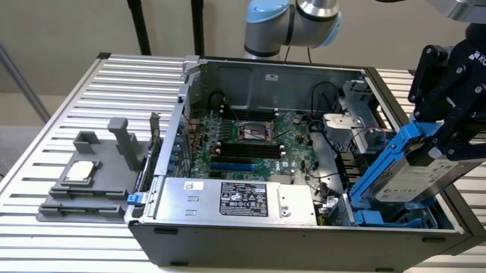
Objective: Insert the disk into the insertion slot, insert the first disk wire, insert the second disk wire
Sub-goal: 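Insert the disk into the insertion slot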
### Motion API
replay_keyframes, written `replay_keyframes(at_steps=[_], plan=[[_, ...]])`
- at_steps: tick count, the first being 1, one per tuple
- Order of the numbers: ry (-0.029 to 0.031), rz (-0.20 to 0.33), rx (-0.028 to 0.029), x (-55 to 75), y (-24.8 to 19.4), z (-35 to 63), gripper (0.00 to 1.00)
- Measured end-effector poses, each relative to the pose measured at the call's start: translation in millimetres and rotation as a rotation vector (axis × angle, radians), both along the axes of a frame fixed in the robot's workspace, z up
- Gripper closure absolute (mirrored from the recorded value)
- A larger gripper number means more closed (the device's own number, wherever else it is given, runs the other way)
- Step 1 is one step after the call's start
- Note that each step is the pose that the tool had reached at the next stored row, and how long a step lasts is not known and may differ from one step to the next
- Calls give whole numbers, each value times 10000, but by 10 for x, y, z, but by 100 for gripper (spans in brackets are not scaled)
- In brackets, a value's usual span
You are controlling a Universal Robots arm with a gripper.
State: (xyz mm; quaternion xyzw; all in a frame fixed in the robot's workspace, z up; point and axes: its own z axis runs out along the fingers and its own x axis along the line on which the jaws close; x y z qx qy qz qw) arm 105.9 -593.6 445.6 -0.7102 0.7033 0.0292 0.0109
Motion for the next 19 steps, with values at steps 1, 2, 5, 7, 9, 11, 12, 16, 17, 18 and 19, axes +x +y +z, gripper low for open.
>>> replay_keyframes(at_steps=[1,2,5,7,9,11,12,16,17,18,19], plan=[[1,0,2,0,-2,-3,68],[2,1,5,0,-4,-7,68],[5,0,13,0,-8,-15,68],[6,1,21,0,-8,-22,68],[7,1,32,0,-9,-29,68],[7,4,49,0,-9,-36,68],[7,5,61,0,-9,-41,68],[7,13,99,0,-9,-53,68],[6,16,113,0,-9,-58,68],[7,19,121,1,-9,-60,68],[6,23,130,1,-9,-63,68]])
